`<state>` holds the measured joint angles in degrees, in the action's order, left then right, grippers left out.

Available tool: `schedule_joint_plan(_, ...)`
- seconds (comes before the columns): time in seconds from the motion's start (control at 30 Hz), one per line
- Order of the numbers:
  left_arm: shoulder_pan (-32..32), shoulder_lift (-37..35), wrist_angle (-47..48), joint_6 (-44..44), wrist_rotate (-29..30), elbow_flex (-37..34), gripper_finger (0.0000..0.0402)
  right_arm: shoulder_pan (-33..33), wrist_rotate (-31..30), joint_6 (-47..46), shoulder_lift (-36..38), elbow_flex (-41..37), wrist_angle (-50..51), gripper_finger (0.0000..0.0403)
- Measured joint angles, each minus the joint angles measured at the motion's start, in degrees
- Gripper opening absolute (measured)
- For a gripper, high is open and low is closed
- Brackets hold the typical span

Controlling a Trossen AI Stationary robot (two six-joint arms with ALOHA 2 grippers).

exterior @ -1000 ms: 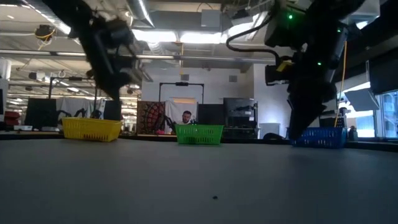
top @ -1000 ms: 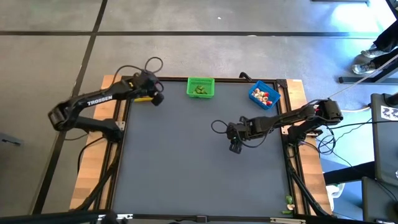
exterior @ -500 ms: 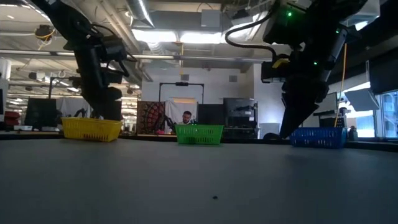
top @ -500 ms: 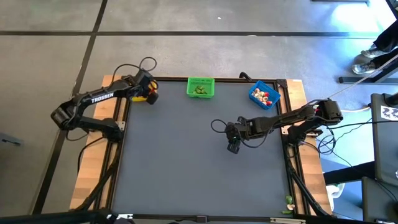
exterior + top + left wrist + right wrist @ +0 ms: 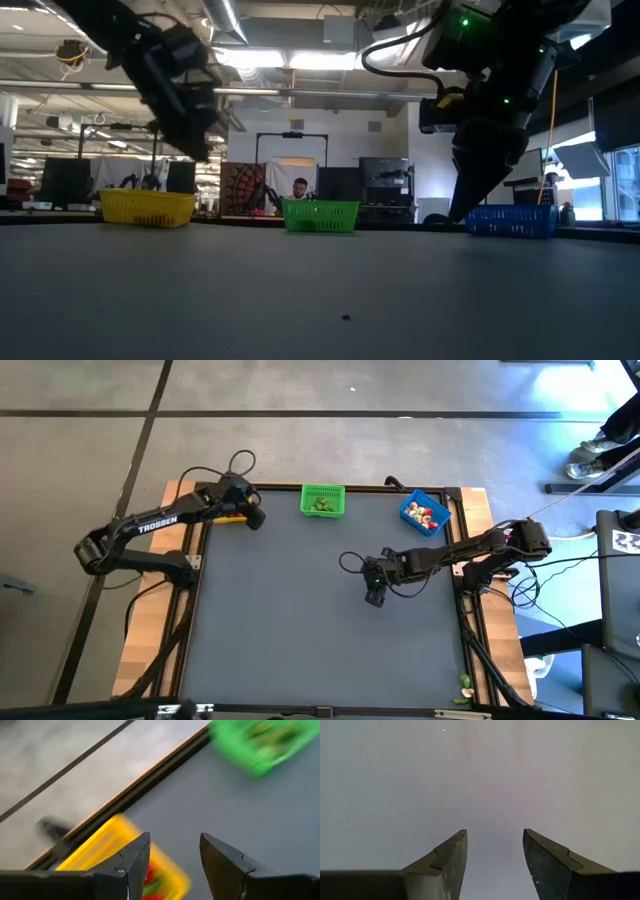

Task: Sort produce into baskets
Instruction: Put the small green chili pepper into the green basket

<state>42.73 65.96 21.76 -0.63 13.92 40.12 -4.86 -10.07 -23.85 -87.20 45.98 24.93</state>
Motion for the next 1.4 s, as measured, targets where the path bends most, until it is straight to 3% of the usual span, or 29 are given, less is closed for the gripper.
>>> schedule_joint_plan(0.1, -3.7, 0.0, -4.9, 0.2, -4.9, 0.0, 0.0168, 0.0, 0.9, 0.3, 0.0, 0.1, 0.3, 0.0193)
schedule_joint_plan(0.23, -9.2, 0.5, -13.7, -1.0, -10.8, -0.6, 0.0168, -0.1, 8.2, 0.2, 0.5, 2.2, 5.6, 0.0193)
schedule_joint_plan(0.43, -15.4, 0.6, -29.8, 0.2, -11.0, -4.2, 0.0168, -4.9, 13.6, -2.8, 1.4, 7.7, 17.1, 0.0193)
schedule_joint_plan(0.63, -18.9, 0.6, -39.9, 1.6, -10.8, -7.6, 0.0169, -15.0, 22.2, -15.1, 1.6, 9.2, 26.7, 0.0193)
schedule_joint_plan(0.93, -22.9, 0.6, -42.8, -5.6, -11.3, -7.8, 0.0169, -31.4, 22.7, -26.5, 1.5, 8.7, 27.9, 0.0193)
schedule_joint_plan(1.27, -23.6, 0.6, -44.5, -5.2, -11.4, -7.8, 0.0169, -44.9, 23.3, -37.1, 1.5, 8.7, 28.0, 0.0193)
schedule_joint_plan(1.4, -23.6, 1.0, -45.0, -3.9, -11.4, -7.8, 0.0169, -48.4, 26.4, -45.0, 1.4, 8.7, 27.2, 0.0193)
